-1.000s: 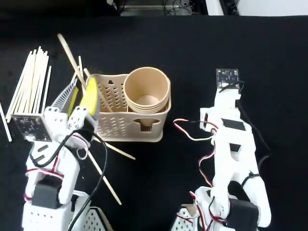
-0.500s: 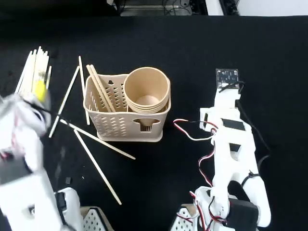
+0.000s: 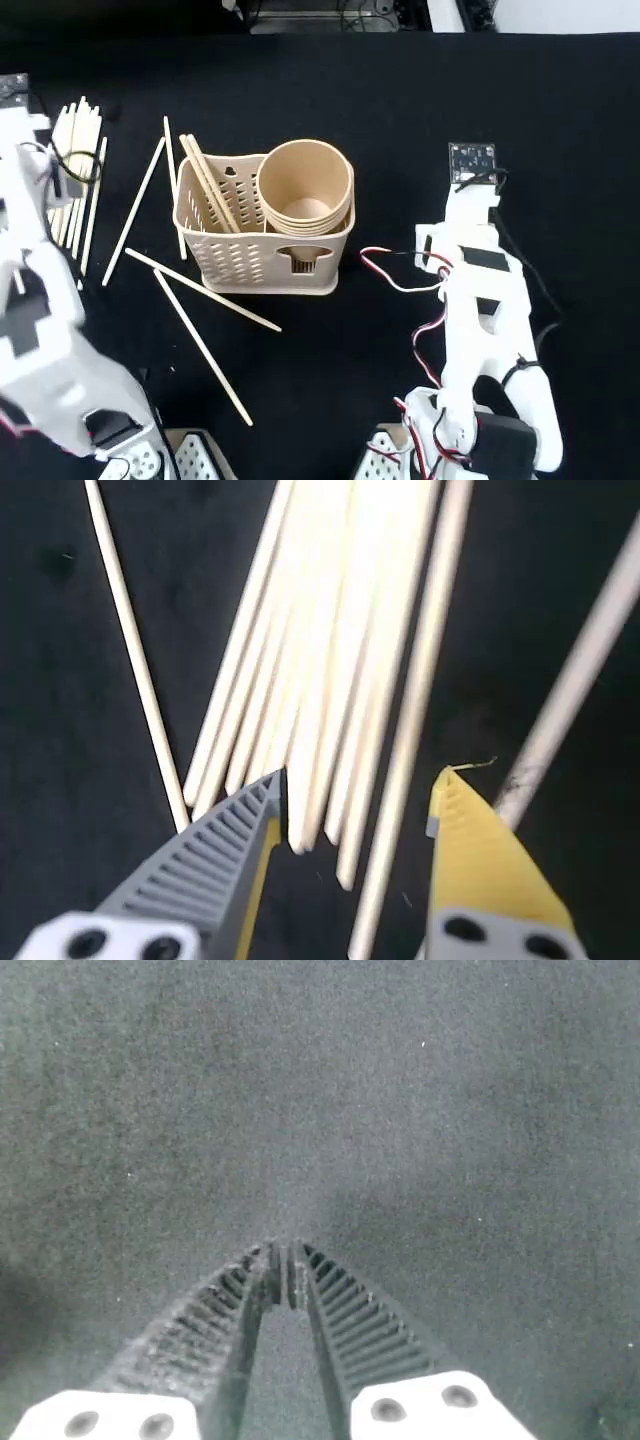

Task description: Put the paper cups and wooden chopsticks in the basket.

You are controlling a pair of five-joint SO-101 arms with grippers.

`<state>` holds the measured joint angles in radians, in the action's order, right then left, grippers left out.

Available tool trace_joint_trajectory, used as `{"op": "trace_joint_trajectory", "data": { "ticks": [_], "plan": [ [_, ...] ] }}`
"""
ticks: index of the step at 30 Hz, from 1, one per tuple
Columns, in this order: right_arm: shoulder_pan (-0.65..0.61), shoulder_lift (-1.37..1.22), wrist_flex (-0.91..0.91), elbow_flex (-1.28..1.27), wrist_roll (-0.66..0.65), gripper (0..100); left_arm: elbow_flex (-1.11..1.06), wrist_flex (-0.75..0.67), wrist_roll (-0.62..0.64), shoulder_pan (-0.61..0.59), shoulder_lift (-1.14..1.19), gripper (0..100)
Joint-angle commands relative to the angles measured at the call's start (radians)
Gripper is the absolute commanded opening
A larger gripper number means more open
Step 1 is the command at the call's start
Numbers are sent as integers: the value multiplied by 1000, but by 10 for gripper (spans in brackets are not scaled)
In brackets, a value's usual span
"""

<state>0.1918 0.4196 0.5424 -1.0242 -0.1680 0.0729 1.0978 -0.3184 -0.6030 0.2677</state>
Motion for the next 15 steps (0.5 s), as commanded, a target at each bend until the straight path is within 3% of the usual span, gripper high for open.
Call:
{"op": "trace_joint_trajectory", "data": {
  "ticks": [1,9,15],
  "plan": [
    [-15,22,-15,2,0,35,484,72,-18,-33,374,239],
    [-15,22,-15,2,0,35,1181,298,-20,-8,913,220],
    [-15,22,-15,2,0,35,1609,448,-20,-12,1198,20]
  ]
}}
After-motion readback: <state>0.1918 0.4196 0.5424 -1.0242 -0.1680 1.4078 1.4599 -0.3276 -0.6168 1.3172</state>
